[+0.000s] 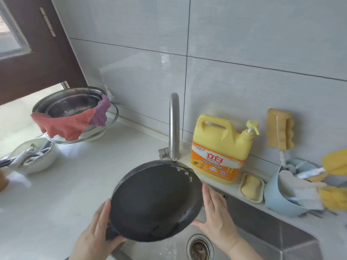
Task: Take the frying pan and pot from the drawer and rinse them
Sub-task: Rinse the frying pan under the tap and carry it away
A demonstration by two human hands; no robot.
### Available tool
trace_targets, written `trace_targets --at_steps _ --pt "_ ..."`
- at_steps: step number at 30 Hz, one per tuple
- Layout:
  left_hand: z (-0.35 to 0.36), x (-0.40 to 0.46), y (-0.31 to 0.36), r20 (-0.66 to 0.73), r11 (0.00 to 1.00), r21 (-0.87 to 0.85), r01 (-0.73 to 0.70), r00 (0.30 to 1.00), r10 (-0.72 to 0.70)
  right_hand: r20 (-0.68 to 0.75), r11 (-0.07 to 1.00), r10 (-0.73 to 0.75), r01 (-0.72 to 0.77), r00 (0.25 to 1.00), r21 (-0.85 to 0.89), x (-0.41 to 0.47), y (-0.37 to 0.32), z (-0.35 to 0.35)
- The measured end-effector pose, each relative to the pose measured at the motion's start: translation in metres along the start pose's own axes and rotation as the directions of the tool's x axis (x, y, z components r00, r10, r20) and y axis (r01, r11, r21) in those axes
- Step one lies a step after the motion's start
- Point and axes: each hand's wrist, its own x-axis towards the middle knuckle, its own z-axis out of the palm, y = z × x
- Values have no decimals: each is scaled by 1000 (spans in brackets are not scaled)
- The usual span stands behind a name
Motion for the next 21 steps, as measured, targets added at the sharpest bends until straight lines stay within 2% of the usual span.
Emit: trace_targets --at_steps 9,12,15,21 --pt "12 15 24 115 998 -55 17 993 -11 -69 998 56 -57 996 -14 -22 16 -20" --pt "26 19 34 131 998 -66 -20 991 29 -96 990 138 -136 986 19 -35 32 -27" --pt "38 29 47 121 994 -86 -74 989 85 -207 981 195 -189 959 46 -44 41 -39" --pt "47 40 59 119 983 -112 -146 980 159 -358 981 185 -193 915 15 -48 49 -48"
